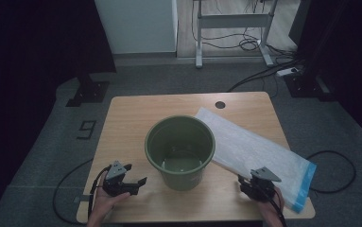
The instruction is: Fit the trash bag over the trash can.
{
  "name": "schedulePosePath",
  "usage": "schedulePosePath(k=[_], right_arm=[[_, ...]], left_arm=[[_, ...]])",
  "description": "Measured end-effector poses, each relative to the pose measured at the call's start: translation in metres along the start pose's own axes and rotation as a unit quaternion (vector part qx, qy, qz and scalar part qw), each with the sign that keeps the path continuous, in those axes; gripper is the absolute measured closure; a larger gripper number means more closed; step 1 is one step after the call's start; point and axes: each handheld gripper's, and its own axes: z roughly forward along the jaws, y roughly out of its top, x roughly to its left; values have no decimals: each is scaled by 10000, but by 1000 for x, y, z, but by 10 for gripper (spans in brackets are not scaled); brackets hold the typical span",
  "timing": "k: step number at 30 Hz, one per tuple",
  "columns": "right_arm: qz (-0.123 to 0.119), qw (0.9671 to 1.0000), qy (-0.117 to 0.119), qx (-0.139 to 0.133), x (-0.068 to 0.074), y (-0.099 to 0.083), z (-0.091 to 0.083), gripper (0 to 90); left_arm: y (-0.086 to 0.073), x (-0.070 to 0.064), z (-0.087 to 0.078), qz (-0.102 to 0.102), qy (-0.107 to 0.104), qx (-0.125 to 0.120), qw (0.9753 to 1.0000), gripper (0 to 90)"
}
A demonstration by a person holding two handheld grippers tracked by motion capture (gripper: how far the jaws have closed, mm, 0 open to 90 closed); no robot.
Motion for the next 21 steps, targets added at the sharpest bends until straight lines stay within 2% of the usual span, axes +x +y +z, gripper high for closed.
schedulePosePath(k=[2,4,7,8,12,15,17,19,21], right_arm=[[-105,9998,122,-107,12,11,11,315],[-94,9996,261,1,19,19,28,277],[-16,9996,269,128,27,29,50,234],[-4,9996,207,167,29,32,56,230],[-29,9993,97,353,34,38,72,238],[13,9993,-50,384,32,40,75,331],[141,9992,-106,356,29,39,74,411],[247,9990,-185,334,25,38,72,560],[206,9991,-254,286,21,35,68,686]], left_arm=[[0,0,-1,2,13,7,10000,139],[-1,0,-3,8,25,-5,10000,139],[-1,0,-4,-4,37,-15,10000,139],[-2,2,-4,-30,40,-29,10000,139],[-2,4,-5,-49,47,-34,10000,139],[-3,4,-6,-59,44,-33,10000,139],[-3,4,-6,-73,42,-37,10000,139],[-4,4,-7,-80,40,-45,9999,139],[-4,4,-6,-70,51,-29,10000,140]])
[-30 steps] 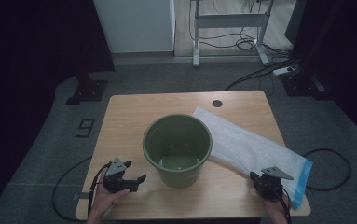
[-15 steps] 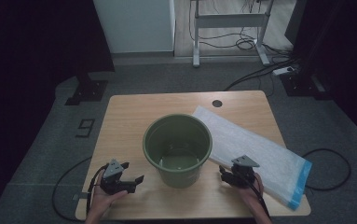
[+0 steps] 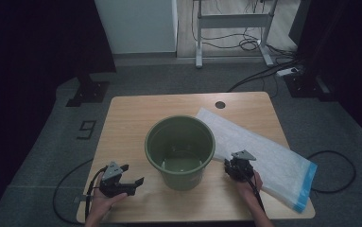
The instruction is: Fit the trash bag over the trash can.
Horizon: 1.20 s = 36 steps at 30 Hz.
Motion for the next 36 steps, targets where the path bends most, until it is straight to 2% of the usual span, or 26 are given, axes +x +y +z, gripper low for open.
schedulePosePath(k=[1,2,4,8,10,13,16,20,23,25,27,36], right_arm=[[0,10000,0,0,0,0,0,686],[-18,9999,-145,-14,-4,-3,-3,792],[111,9999,-49,-33,-10,-5,-6,853],[370,9973,160,-621,-20,-10,-18,883],[322,9947,243,-948,-21,-9,-27,884],[412,9875,330,-1484,-23,-2,-46,886],[524,9788,372,-1942,-26,8,-68,887],[736,9655,522,-2442,-34,27,-98,887],[727,9564,617,-2760,-36,43,-119,888],[713,9526,641,-2888,-37,51,-127,888],[755,9473,697,-3036,-37,59,-138,888],[683,9297,764,-3539,-35,87,-174,888]], left_arm=[[0,0,0,0,0,0,10000,139],[0,-1,1,0,-8,27,10000,139],[0,-2,3,20,-2,45,10000,139],[0,-3,3,19,12,44,10000,139],[0,-4,3,17,23,21,10000,140],[2,-4,1,15,43,-25,10000,141],[3,-6,0,-5,49,-98,9999,143],[6,-10,-1,7,10,-175,9998,143],[8,-12,0,49,-6,-162,9999,142],[8,-13,1,48,-10,-156,9999,142],[7,-13,3,63,-12,-110,9999,142],[5,-12,4,35,-19,-90,10000,142]])
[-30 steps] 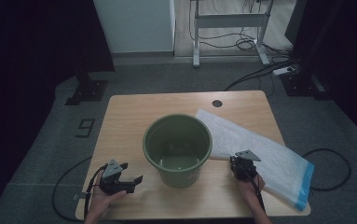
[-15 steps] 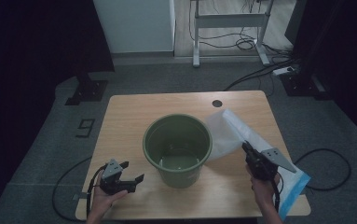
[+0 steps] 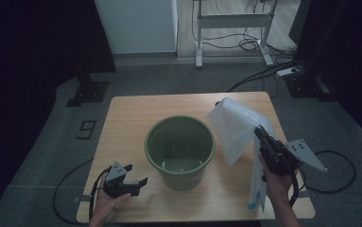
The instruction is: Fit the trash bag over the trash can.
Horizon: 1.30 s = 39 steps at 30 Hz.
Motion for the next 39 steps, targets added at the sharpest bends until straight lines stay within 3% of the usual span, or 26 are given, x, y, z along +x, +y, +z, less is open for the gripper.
schedulePosePath(k=[7,10,14,28,33,39], right_arm=[[-170,9992,73,-366,10,36,-7,889],[-131,9986,154,-481,14,47,-10,889],[-263,9977,157,-597,23,56,-13,889],[-632,9916,550,-986,70,98,-18,889],[-734,9905,652,-959,82,100,-15,889],[-804,9910,831,-678,94,77,-9,889]], left_arm=[[-1,-1,1,-10,29,30,10000,142],[-1,0,1,-20,24,28,10000,142],[-1,0,1,-18,41,13,10000,142],[-3,1,2,-43,22,37,10000,143],[-3,3,0,-74,11,4,10000,143],[-4,3,1,-60,40,42,10000,143]])
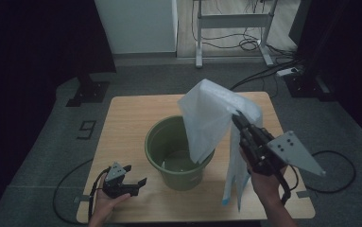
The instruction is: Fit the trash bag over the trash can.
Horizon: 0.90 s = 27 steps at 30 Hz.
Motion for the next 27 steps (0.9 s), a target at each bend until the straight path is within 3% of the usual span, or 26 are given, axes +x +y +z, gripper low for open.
schedulePosePath(k=[8,11,17,20,27], right_arm=[[-107,9991,177,377,12,-29,2,889],[-52,9981,184,577,13,-42,11,889],[54,9974,87,718,13,-56,28,889],[12,9966,41,827,16,-64,37,889],[91,9936,188,1108,24,-83,46,888]], left_arm=[[1,-1,1,-4,-33,1,10000,143],[0,-2,2,32,-19,29,10000,142],[0,-1,1,23,3,48,10000,143],[0,0,-1,4,-20,0,10000,143],[8,-2,-14,-7,-45,-199,9998,143]])
